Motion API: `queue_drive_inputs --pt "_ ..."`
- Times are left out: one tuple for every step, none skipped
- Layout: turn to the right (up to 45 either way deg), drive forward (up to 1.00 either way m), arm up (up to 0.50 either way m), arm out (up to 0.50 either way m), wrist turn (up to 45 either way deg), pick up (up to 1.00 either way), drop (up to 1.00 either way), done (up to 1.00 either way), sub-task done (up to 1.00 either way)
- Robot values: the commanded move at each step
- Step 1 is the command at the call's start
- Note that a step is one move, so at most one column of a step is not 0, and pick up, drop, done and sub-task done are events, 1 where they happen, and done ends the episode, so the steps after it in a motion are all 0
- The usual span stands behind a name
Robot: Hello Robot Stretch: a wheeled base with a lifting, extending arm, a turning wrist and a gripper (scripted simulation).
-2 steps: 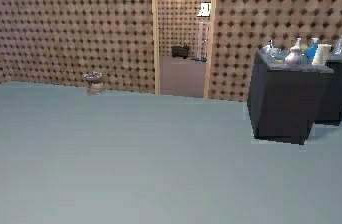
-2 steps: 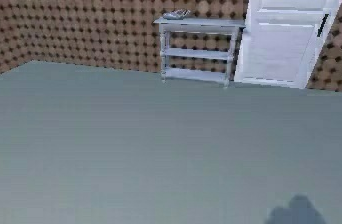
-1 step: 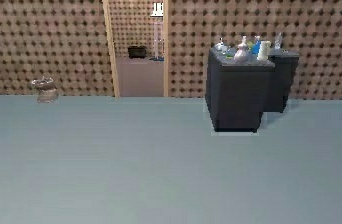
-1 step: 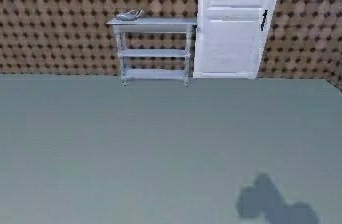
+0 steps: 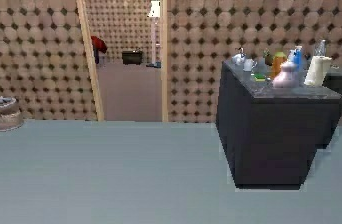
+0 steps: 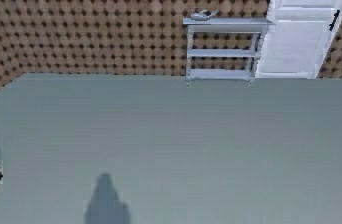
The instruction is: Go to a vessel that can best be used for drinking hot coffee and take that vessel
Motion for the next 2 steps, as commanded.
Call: queue_drive_inputs --pt "0.0 1.00 0.00 0.00 0.0 0.00 0.00 0.00 0.00" --pt "0.0 0.15 0.00 0.00 0.0 0.00 0.00 0.00 0.00"
